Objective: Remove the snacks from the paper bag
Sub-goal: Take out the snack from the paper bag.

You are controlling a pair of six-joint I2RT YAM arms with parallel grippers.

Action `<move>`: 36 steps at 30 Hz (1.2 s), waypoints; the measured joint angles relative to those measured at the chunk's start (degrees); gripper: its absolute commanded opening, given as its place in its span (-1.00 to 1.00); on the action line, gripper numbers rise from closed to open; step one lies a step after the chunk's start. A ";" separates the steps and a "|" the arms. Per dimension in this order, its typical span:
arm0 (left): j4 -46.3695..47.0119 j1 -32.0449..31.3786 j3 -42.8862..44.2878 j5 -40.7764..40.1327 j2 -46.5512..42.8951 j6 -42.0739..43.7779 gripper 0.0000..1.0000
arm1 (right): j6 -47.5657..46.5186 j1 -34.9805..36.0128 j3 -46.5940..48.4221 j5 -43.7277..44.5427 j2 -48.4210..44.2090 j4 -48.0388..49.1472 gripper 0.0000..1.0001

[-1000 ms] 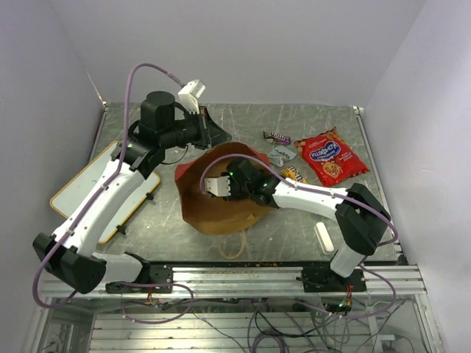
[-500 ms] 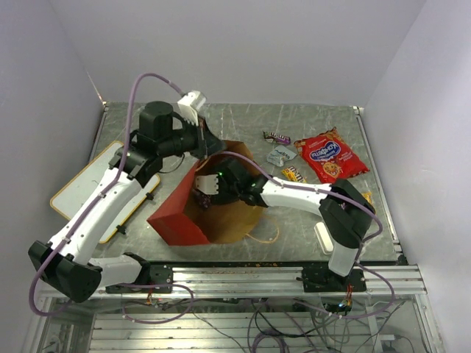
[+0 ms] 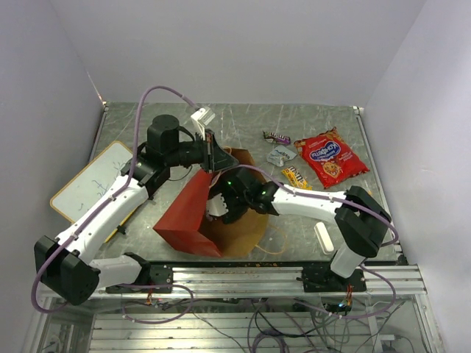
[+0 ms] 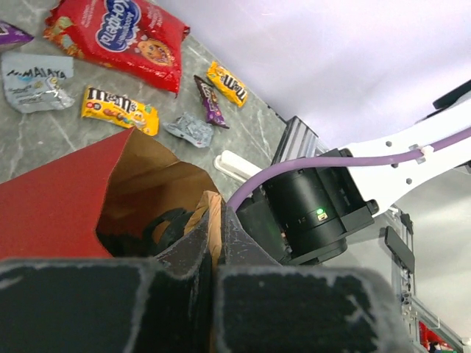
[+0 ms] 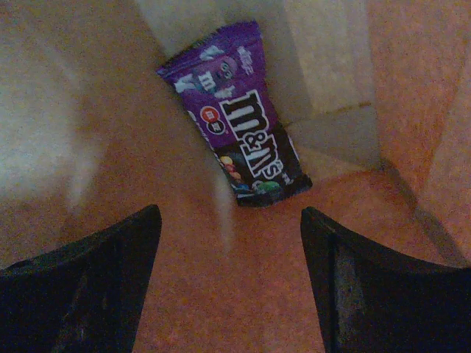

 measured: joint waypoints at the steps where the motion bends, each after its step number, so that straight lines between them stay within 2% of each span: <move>1: 0.66 -0.48 -0.09 0.02 0.04 -0.22 -0.86 | -1.70 0.17 0.00 -0.39 -0.11 -0.48 0.53; 8: 0.52 -4.55 -0.09 0.11 0.15 -0.46 -0.86 | -9.33 1.55 3.41 -1.18 3.80 -1.70 0.51; 16: -1.92 -5.11 -0.09 -0.94 0.13 -0.39 -0.86 | -10.93 2.12 7.91 2.95 12.79 1.44 0.40; 18: -2.21 -5.16 -0.09 -1.16 0.09 -0.42 -0.86 | -10.58 2.27 7.91 4.28 14.36 2.99 0.23; 22: -3.04 -5.16 -0.09 -2.38 -0.55 -0.42 -0.86 | -8.57 2.51 7.96 7.54 16.26 8.09 -0.34; 25: -4.59 -5.16 -0.09 -4.00 -1.22 -0.02 -0.86 | -6.12 2.60 7.96 10.71 17.86 11.93 -0.63; 30: -7.78 -5.16 0.39 -7.34 -1.36 1.27 -0.86 | -2.56 2.60 7.96 17.11 18.99 17.00 -0.85; 36: -12.26 -5.16 4.15 -13.88 -0.70 3.34 -0.86 | 0.20 2.40 7.28 20.59 17.62 19.26 -0.91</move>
